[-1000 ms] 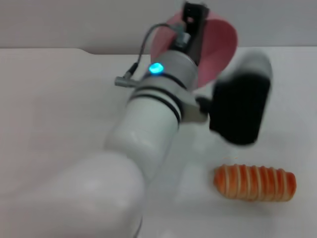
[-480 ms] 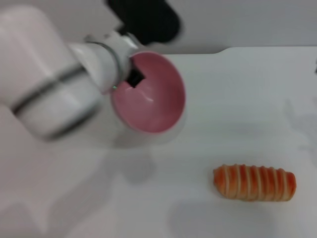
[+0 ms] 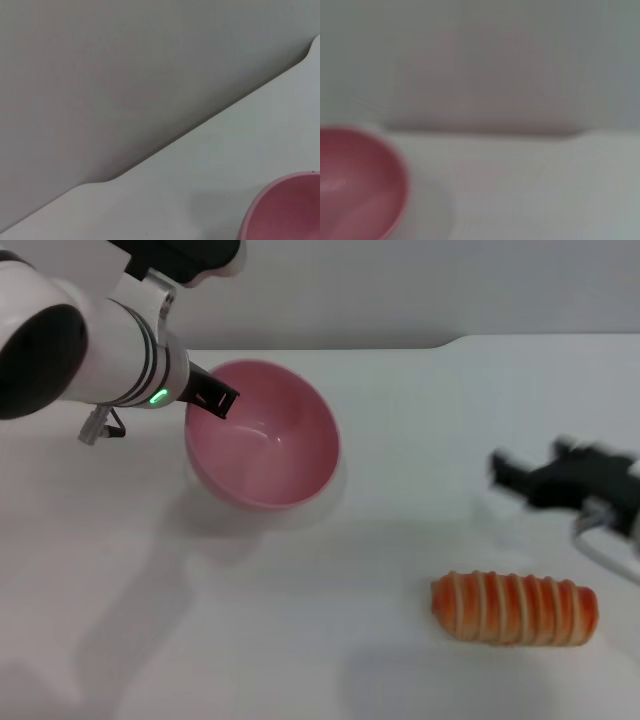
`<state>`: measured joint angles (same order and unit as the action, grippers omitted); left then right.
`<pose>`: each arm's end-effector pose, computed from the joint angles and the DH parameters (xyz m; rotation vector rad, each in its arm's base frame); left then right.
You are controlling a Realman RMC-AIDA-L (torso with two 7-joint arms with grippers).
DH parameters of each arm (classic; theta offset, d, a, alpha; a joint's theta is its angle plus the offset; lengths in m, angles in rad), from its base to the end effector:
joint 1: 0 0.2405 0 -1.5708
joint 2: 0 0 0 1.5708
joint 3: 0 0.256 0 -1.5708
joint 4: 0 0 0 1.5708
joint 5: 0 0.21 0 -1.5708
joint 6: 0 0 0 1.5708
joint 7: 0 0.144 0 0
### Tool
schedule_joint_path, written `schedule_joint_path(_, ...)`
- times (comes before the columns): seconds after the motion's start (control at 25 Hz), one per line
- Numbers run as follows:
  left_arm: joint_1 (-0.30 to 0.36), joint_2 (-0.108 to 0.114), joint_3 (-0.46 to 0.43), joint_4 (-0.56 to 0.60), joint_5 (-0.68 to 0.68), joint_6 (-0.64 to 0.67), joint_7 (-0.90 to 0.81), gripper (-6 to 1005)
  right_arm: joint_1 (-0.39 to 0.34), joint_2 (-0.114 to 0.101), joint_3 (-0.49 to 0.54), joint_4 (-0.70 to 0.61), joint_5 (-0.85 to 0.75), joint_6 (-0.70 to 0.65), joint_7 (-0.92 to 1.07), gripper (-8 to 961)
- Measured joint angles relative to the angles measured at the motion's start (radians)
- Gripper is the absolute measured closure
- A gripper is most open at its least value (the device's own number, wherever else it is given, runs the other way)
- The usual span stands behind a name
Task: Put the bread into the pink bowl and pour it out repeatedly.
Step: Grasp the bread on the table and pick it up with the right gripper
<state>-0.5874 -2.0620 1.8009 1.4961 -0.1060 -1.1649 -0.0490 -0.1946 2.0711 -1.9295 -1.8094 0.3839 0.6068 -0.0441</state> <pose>-0.1340 0.3852 -0.0151 -2.1045 -0.7153 0.3119 0.2070 0.2698 -0.0096 -1.9861 1.0470 0.2760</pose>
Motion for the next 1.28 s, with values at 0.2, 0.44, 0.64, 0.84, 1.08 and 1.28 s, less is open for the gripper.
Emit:
schedule_joint_path(0.2, -0.047, 0.0, -0.001, -0.076, -0.002, 0.011, 0.001, 952, 0.063, 0.001, -0.041, 0.047, 0.057, 0.138, 0.023, 215)
schedule_joint_path(0.44, -0.065, 0.0, -0.005, -0.108, -0.004, 0.025, 0.012, 953, 0.055, 0.002, -0.069, 0.057, 0.055, 0.189, 0.06, 230)
schedule_joint_path(0.64, -0.071, 0.0, -0.015, -0.123, -0.005, 0.027, 0.015, 953, 0.056, 0.003, -0.07, 0.063, 0.049, 0.218, 0.081, 242)
schedule_joint_path(0.84, -0.072, 0.0, -0.016, -0.124, -0.005, 0.033, 0.015, 953, 0.073, 0.002, -0.072, 0.093, 0.045, 0.223, 0.099, 255)
schedule_joint_path(1.08, -0.078, 0.0, -0.016, -0.125, -0.006, 0.033, 0.019, 952, 0.109, 0.004, -0.077, 0.161, 0.05, 0.211, 0.107, 270)
schedule_joint_path(1.28, -0.082, 0.0, -0.016, -0.123, -0.006, 0.033, 0.024, 952, 0.167, 0.004, -0.089, 0.228, 0.054, 0.209, 0.13, 282)
